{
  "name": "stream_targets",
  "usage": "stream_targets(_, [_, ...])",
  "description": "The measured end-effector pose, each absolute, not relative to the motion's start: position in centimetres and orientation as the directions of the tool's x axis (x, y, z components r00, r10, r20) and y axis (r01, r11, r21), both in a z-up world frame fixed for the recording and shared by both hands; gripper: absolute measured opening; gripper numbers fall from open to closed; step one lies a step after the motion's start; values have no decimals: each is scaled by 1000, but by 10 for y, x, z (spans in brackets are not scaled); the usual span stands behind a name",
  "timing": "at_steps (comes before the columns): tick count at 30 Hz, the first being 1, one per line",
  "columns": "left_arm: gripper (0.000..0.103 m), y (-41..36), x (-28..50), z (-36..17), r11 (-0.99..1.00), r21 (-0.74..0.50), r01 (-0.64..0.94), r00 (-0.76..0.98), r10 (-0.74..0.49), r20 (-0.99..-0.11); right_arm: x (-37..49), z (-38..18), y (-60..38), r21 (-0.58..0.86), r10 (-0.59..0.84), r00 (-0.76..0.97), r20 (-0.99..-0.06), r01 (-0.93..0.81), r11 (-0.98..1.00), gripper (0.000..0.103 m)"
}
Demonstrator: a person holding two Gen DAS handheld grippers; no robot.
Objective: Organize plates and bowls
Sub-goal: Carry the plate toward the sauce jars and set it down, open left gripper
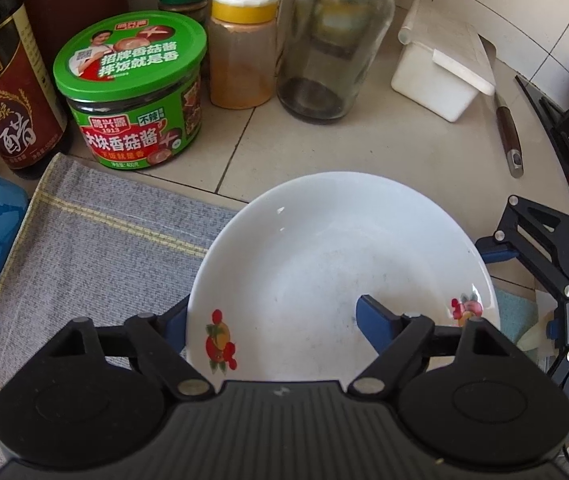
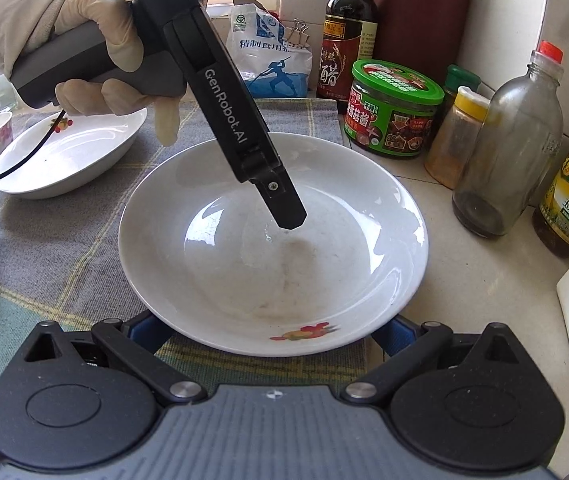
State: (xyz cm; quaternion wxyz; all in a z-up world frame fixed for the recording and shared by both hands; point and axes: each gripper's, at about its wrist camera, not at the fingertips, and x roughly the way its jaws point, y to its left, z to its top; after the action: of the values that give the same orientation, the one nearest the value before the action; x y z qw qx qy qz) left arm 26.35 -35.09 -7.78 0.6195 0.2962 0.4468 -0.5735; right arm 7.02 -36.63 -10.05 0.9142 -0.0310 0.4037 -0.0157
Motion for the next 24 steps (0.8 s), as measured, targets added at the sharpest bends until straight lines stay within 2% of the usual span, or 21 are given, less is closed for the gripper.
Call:
stream_targets(8, [88,-347,259,-76,180,-134,975,-36,-464,-885,67,-99,-362,-84,-74,674,-735,17,996,103])
stream_targets(13, [88,-329,246,-61,185,-59,981,44,-506,-861,50,-91,-358,-70,-86,685,-724,50,996,103])
stream_targets(17, [89,-309,232,-42,208,-11,978,110,-560,-821,32,-87,-346,-89,-119,685,-719,78,993,103])
stream_targets(24, [93,-262,195,-3,279,59,958,237,-663,-711,0,-76,-324,-60,-94,710,-698,72,996,103])
